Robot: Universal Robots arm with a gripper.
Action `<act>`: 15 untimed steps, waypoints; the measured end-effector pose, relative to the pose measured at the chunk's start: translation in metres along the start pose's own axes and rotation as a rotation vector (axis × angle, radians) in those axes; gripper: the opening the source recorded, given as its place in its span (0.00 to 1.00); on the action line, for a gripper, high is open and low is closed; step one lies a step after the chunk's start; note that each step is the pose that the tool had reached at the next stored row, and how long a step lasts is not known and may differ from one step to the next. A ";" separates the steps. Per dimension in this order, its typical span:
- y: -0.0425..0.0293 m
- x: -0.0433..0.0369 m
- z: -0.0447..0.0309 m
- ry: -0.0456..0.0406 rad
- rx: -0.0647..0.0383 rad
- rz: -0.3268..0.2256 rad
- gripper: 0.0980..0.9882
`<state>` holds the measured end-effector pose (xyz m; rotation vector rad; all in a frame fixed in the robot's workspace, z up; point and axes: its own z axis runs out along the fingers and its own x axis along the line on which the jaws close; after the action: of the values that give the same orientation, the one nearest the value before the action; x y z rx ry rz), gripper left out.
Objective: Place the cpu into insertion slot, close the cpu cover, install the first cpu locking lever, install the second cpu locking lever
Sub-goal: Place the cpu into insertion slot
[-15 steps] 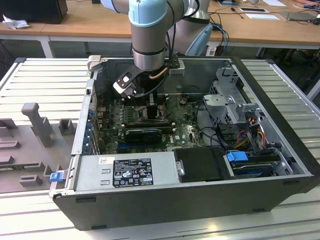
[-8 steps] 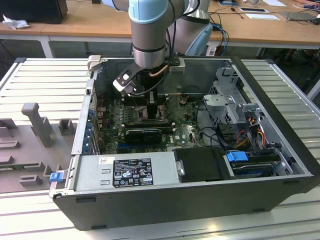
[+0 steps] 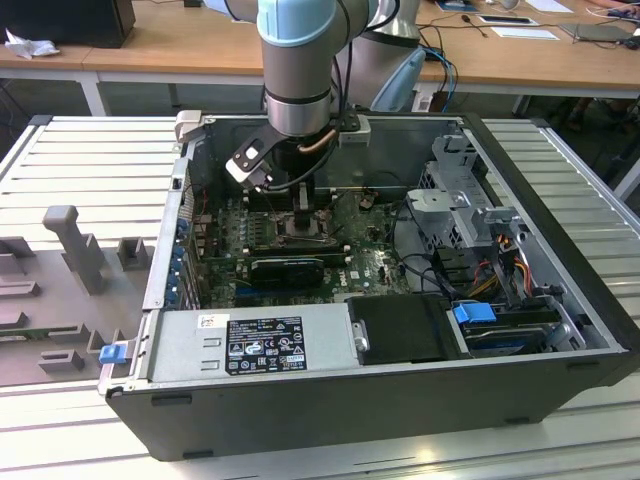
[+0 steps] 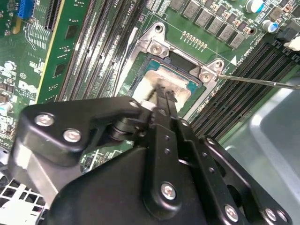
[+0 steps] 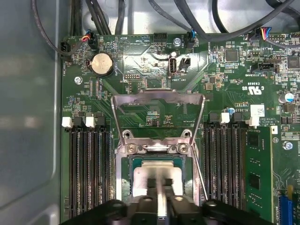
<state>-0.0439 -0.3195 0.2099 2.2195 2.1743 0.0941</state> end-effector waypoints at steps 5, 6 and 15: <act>0.0002 0.0001 -0.0028 -0.0009 0.000 0.000 0.01; 0.0002 0.0001 -0.0030 -0.0009 0.000 0.000 0.01; 0.0004 0.0001 -0.0064 -0.0011 0.000 0.000 0.01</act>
<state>-0.0439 -0.3195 0.2163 2.2189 2.1736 0.0930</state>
